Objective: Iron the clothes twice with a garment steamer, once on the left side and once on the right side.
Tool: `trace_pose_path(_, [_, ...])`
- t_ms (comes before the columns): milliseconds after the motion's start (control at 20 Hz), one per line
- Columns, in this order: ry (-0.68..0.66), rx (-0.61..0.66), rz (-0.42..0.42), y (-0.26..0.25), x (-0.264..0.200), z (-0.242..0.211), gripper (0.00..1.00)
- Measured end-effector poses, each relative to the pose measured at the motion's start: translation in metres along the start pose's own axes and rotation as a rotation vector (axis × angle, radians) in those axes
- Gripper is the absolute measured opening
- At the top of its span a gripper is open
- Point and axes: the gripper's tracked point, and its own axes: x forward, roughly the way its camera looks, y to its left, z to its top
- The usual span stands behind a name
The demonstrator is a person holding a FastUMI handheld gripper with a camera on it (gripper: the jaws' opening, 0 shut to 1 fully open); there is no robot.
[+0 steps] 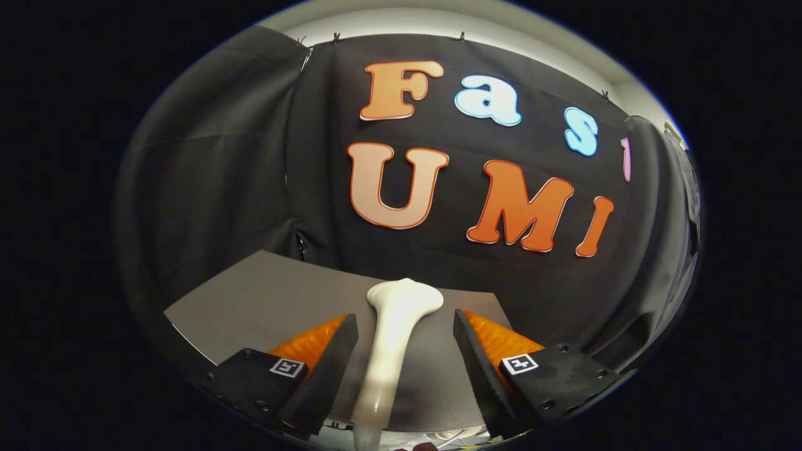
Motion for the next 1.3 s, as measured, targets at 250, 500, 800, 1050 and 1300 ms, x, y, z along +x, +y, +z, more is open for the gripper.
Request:
trace_pose_path(250, [0.122, 0.054, 0.018, 0.01, 0.039, -0.034, 0.98])
trace_pose_path(500, [0.19, 0.048, -0.005, 0.007, 0.058, -0.049, 0.97])
trace_pose_path(800, [0.265, 0.121, 0.062, 0.011, 0.066, -0.064, 0.88])
trace_pose_path(1050, [0.269, 0.166, 0.102, 0.015, 0.069, -0.064, 0.56])
trace_pose_path(1300, [0.217, 0.196, 0.152, 0.024, 0.062, -0.053, 0.44])
